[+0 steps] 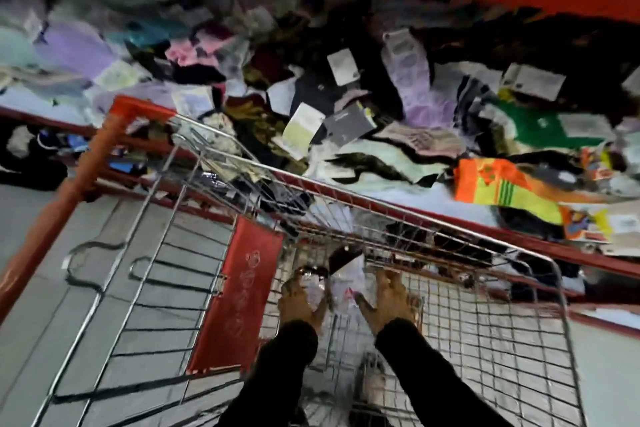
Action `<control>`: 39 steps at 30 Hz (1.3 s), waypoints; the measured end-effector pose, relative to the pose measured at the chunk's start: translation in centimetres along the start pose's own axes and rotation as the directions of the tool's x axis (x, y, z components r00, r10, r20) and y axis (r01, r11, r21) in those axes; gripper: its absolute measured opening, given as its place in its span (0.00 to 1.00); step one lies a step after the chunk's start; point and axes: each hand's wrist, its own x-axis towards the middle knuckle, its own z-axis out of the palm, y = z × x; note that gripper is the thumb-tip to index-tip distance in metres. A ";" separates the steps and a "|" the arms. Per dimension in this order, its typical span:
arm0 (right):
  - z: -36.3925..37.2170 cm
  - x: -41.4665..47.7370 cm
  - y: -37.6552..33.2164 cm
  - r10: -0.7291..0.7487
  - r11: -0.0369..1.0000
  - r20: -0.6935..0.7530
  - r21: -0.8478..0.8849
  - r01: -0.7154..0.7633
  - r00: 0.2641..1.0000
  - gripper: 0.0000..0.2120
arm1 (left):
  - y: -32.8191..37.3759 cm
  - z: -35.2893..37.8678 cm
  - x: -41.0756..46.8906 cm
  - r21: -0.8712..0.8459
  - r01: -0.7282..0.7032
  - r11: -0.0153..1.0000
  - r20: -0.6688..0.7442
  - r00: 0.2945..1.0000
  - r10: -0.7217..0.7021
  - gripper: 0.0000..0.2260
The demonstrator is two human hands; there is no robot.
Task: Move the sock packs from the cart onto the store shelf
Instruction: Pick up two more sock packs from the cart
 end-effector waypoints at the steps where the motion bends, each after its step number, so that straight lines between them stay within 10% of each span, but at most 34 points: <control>1: 1.3 1.1 -0.4 0.023 1.000 0.033 -0.006 -0.023 0.999 0.29 | -0.5 0.6 0.5 0.017 0.037 0.999 0.033 0.999 -0.038 0.36; 8: 6.0 6.6 -2.1 0.166 0.986 0.003 0.000 -0.166 0.986 0.25 | -2.2 2.8 3.4 0.246 0.026 0.969 0.173 0.982 -0.070 0.45; 20: 8.1 8.5 -0.9 0.170 0.936 -0.058 -0.302 -0.180 0.984 0.52 | -2.6 4.2 5.0 0.350 0.076 0.933 0.103 0.987 -0.119 0.53; 32: -0.9 -0.5 4.2 0.141 0.985 -0.215 -0.064 -0.158 0.966 0.55 | 1.3 -0.7 -1.3 -0.024 0.086 0.996 -0.060 0.994 -0.088 0.49; 39: -9.3 -6.3 0.8 -0.074 0.997 -0.426 -0.006 0.079 0.902 0.55 | 5.9 -6.7 -7.1 -0.328 -0.171 0.929 -0.302 0.951 0.069 0.46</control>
